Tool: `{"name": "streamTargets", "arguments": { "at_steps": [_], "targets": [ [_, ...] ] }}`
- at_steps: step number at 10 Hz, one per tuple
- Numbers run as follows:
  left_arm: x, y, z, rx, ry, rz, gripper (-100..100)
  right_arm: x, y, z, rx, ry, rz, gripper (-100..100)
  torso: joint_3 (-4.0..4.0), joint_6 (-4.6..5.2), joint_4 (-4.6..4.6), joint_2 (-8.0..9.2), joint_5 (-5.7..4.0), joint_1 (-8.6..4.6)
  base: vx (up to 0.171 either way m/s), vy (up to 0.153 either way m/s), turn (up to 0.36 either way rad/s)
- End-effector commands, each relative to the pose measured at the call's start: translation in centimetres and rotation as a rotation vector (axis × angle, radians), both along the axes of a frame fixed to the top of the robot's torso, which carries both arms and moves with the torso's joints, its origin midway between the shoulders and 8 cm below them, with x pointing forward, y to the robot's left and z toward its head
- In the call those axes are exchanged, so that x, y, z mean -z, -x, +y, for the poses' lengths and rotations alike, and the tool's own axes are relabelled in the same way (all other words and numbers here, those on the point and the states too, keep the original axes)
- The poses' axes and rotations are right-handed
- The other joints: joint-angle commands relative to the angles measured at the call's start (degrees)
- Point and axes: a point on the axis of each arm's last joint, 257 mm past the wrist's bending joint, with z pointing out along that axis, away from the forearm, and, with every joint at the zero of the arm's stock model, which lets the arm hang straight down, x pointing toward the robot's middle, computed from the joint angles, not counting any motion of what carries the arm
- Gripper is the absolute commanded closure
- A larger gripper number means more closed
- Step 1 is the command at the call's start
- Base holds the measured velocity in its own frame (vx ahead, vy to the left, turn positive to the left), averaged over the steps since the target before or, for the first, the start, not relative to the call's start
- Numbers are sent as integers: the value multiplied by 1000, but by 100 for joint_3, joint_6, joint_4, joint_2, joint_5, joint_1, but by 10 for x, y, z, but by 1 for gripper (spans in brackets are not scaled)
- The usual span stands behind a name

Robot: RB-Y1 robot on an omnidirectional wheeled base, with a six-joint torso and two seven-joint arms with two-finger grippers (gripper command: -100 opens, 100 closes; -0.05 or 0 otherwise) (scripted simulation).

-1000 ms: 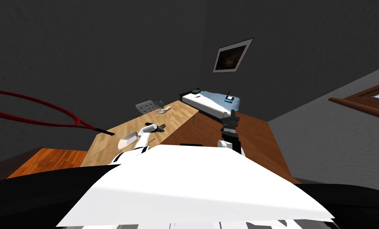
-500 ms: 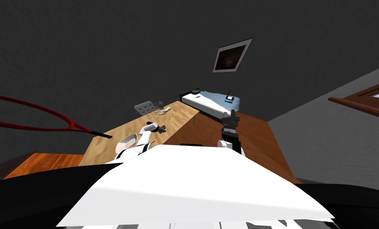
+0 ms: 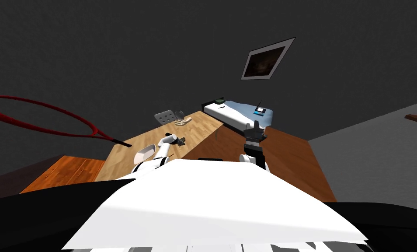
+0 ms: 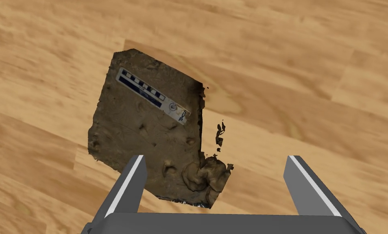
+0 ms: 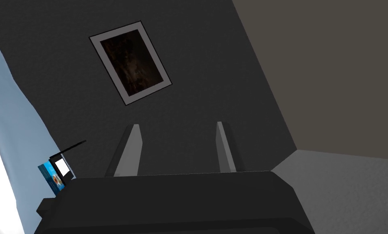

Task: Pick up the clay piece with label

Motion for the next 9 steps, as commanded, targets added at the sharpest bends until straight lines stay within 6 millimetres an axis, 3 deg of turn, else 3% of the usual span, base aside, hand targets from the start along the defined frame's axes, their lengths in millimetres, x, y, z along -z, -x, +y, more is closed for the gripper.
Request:
{"name": "streamTargets", "arguments": {
  "at_steps": [1,3,4,5,7,9],
  "targets": [
    [4,-5,-11,31,2,3,-100,0,0,0,0,0,0,0,0,0,0,0,0,0,90,10,246],
    [11,-20,-56,134,6,6,-100,0,0,0,0,0,0,0,-3,0,-2,-3,-1,-7,97,-2,427],
    [11,-20,-56,134,6,6,-100,0,0,0,0,0,0,0,-5,-1,-2,-9,-2,-9,94,-14,216],
    [14,-27,-79,186,7,6,-100,0,0,0,0,0,0,0,-5,6,-2,-6,-2,-10,81,4,374],
    [14,-27,-79,186,7,6,-100,0,0,0,0,0,0,0,2,7,0,5,-1,-4,41,0,67],
    [17,-40,-124,293,5,3,-100,0,0,0,0,0,0,0,7,1,3,14,0,2,67,8,357]
  ]
}}
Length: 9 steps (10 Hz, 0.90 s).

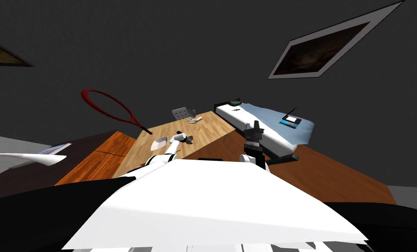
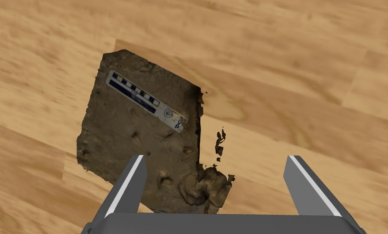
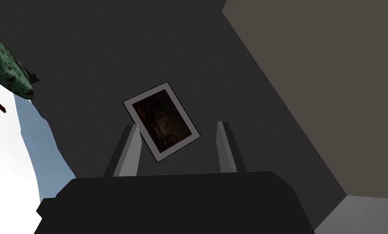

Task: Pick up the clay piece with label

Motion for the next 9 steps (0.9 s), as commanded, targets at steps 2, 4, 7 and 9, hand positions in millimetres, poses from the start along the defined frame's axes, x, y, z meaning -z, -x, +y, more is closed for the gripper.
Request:
{"name": "streamTargets", "arguments": {
  "at_steps": [2,4,7,9],
  "targets": [
    [1,-11,-40,89,-4,-7,-100,0,0,0,0,0,0,0,-1,4,0,-1,-2,-6,79,-18,358],
    [0,-16,-63,143,-7,-12,-100,0,0,0,0,0,0,0,-7,4,-2,-12,-3,-14,108,-31,333],
    [0,-18,-84,189,-9,-16,-100,0,0,0,0,0,0,0,0,7,0,3,0,1,55,-9,178],
    [0,-19,-84,191,-9,-17,100,0,0,0,0,0,0,0,13,8,5,25,1,7,3,-1,-1]
  ]
}}
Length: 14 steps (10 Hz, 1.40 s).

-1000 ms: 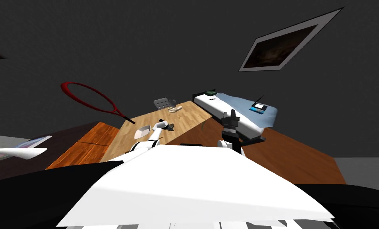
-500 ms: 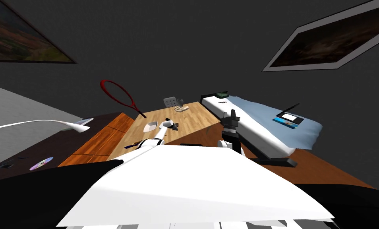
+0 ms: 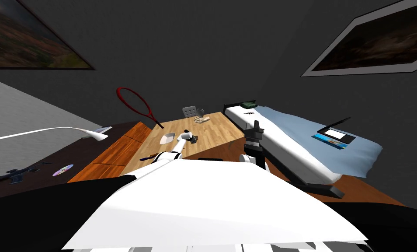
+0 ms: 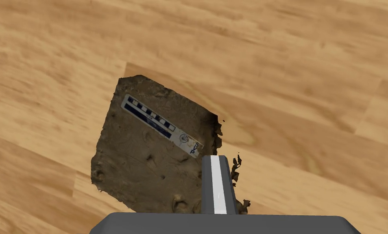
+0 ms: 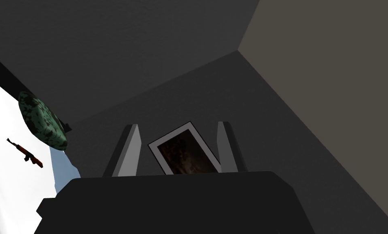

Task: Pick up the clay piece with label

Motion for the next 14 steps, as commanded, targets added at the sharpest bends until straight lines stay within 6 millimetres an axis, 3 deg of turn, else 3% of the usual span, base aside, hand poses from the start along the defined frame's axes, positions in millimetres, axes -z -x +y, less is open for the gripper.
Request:
{"name": "streamTargets", "arguments": {
  "at_steps": [1,3,4,5,6,7,9,10,11,13,14],
  "targets": [
    [0,0,0,0,0,0,100,0,0,0,0,0,0,0,0,0,0,0,0,0,0,0,0],
    [0,0,0,1,0,1,100,0,0,0,0,0,0,0,-4,-1,-1,-6,1,2,0,0,0],
    [0,0,0,1,0,1,0,0,0,0,0,0,0,0,-4,-1,-1,-6,1,2,0,0,0],
    [2,4,21,-48,4,8,100,0,0,0,0,0,0,0,-4,-1,-1,-6,1,2,-61,13,-293],
    [2,9,44,-103,6,12,100,0,0,0,0,0,0,0,-5,12,-8,0,11,10,-106,35,-455],
    [2,9,44,-103,6,12,100,0,0,0,0,0,0,0,-1,8,-9,10,14,22,-97,42,-258],
    [0,21,90,-210,9,18,100,0,0,0,0,0,0,0,-2,9,-10,8,16,18,-105,4,-391],
    [0,21,90,-210,9,18,100,0,0,0,0,0,0,0,-2,9,-10,8,14,18,-76,18,-338],
    [-2,27,112,-263,9,19,100,0,0,0,0,0,0,0,-7,9,-11,-1,17,22,-79,21,-450],
    [-2,27,112,-263,9,19,100,0,0,0,0,0,0,0,-10,-1,-12,-6,15,25,-43,3,-49],
    [-4,34,135,-316,9,19,100,0,0,0,0,0,0,0,-16,-3,-15,-17,14,23,-42,-9,-350]
  ]
}}
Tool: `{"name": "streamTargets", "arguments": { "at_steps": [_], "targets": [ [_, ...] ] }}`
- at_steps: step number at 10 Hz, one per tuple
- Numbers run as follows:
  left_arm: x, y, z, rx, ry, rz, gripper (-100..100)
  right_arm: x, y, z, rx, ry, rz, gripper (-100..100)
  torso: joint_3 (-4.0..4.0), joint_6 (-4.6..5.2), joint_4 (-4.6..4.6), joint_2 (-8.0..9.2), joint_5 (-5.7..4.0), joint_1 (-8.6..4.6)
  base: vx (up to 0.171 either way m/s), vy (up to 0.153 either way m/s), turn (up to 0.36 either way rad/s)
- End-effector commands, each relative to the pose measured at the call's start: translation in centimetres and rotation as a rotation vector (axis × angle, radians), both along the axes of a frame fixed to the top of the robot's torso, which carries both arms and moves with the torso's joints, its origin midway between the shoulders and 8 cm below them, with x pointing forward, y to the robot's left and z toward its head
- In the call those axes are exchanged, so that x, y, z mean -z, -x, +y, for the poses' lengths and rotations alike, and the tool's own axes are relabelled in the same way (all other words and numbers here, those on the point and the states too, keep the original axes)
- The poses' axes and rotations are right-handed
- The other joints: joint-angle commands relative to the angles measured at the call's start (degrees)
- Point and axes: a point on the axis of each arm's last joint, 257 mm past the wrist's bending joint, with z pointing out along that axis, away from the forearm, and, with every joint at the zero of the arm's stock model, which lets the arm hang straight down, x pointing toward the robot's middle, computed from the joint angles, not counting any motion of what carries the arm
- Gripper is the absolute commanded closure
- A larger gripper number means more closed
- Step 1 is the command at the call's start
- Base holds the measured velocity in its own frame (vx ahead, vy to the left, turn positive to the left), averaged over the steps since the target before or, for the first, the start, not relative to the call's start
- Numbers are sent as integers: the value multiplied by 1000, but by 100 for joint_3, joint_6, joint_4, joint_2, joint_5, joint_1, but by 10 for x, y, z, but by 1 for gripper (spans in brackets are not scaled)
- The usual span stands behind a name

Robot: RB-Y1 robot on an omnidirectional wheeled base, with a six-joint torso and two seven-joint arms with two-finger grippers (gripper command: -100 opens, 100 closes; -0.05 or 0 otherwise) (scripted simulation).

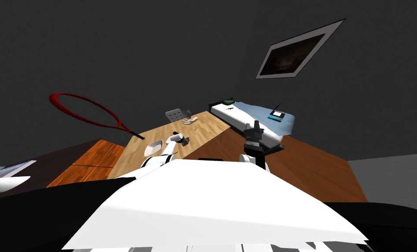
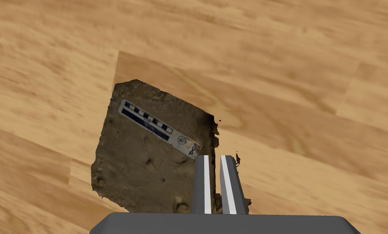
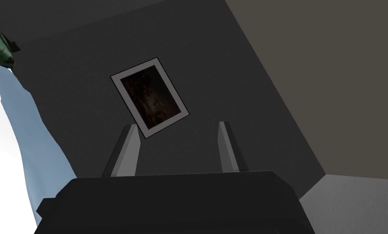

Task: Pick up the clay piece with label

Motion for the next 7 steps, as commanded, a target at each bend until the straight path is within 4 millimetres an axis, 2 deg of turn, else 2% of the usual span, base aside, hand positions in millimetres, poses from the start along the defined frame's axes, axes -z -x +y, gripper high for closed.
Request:
{"name": "streamTargets", "arguments": {
  "at_steps": [1,2,3,5,6,7],
  "targets": [
    [-5,11,33,-77,0,-4,100,0,0,0,0,0,0,0,0,0,0,0,0,0,-102,-8,-457],
    [-9,19,55,-128,-3,-7,100,0,0,0,0,0,0,0,9,-7,1,17,-2,0,-135,-15,-446],
    [-9,19,55,-128,-3,-7,100,0,0,0,0,0,0,0,19,-7,7,32,-4,-1,-86,0,-315],
    [-19,35,100,-227,-11,-15,100,0,0,0,0,0,0,0,13,-4,5,22,-1,3,-91,-4,-413],
    [-18,29,87,-198,-6,-10,100,0,0,0,0,0,0,0,14,-8,6,23,-4,7,-42,4,-67],
    [-19,29,90,-203,-7,-13,0,0,0,0,0,0,0,0,6,-14,2,9,0,9,-7,1,13]
  ]
}}
